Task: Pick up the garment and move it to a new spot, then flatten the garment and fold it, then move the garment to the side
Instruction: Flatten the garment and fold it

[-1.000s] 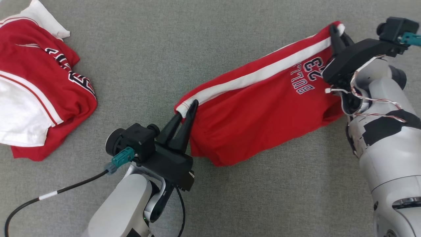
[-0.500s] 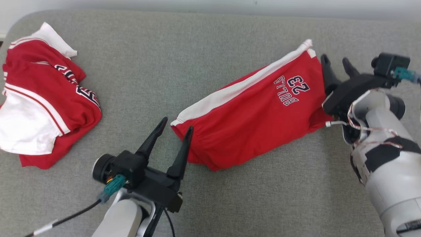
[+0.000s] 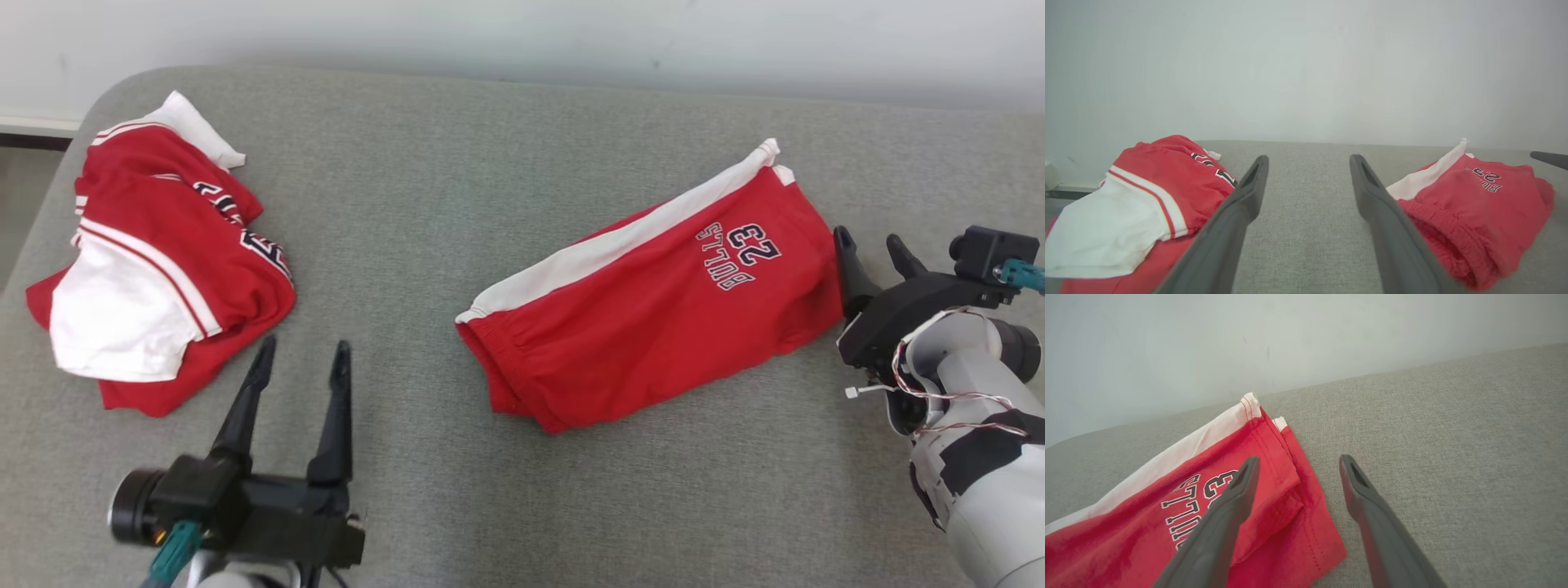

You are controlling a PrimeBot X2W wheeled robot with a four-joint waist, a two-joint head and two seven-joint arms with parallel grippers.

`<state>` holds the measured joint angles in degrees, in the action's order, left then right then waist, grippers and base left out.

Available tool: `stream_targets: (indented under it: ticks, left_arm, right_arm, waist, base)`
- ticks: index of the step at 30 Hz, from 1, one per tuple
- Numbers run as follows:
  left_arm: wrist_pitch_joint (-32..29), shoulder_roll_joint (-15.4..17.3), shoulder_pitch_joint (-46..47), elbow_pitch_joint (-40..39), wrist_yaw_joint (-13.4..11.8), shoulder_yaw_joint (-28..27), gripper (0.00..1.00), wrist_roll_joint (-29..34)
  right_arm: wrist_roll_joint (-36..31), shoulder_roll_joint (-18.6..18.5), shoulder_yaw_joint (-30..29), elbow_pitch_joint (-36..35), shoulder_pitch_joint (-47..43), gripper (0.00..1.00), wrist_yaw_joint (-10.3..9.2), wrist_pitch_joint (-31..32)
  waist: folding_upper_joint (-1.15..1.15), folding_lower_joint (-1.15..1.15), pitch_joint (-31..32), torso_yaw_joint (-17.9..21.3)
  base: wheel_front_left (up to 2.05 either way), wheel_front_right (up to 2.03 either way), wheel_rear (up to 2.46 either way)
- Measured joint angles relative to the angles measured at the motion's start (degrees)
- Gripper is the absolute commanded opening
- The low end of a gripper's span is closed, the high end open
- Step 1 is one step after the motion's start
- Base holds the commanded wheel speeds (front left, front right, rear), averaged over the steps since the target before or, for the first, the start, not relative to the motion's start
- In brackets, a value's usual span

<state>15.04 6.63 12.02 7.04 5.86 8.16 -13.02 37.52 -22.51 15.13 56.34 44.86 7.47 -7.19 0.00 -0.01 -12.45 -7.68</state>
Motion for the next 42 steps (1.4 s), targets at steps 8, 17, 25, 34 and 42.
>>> stream_targets:
  ticks: [8, 17, 25, 34, 42]
  left_arm:
    - [0.00, -1.94, -4.75, -1.65, 0.29, -5.52, 1.00, 3.16]
    - [0.00, -3.23, -4.88, -1.44, 1.23, -6.46, 1.00, 3.98]
    - [0.00, -3.49, -5.29, -0.49, 1.47, -7.78, 1.00, 4.38]
    - [0.00, -3.60, -8.52, -0.13, 1.56, -9.27, 1.00, 4.98]
    - [0.00, -3.64, -9.81, -0.15, 1.64, -10.18, 1.00, 5.17]
  right_arm:
    - [0.25, -0.63, 0.96, 4.32, 0.16, 1.00, 0.00, -1.77]
    - [0.22, 0.54, 2.82, 9.27, 2.29, 0.04, 0.00, -1.12]
    - [3.58, 1.36, 4.37, 6.75, 0.46, 0.00, 0.01, -2.41]
    - [11.09, -0.59, 7.08, -3.48, -9.11, 0.00, 0.01, -2.48]
    - [16.39, -3.22, 7.25, -12.47, -20.44, 0.00, 0.01, -2.16]
  waist:
    - [0.00, 0.00, -0.84, -1.57]
    - [0.00, 0.01, -2.80, -2.82]
    - [0.00, 0.01, -1.29, -1.23]
    - [0.00, 0.01, 2.52, 2.06]
    - [0.00, 0.01, 4.76, 4.84]
  base:
    - [0.00, 0.00, 0.00]
    - [0.00, 0.00, 0.00]
    - [0.00, 0.00, 0.00]
    - [0.00, 0.00, 0.00]
    - [0.00, 0.00, 0.00]
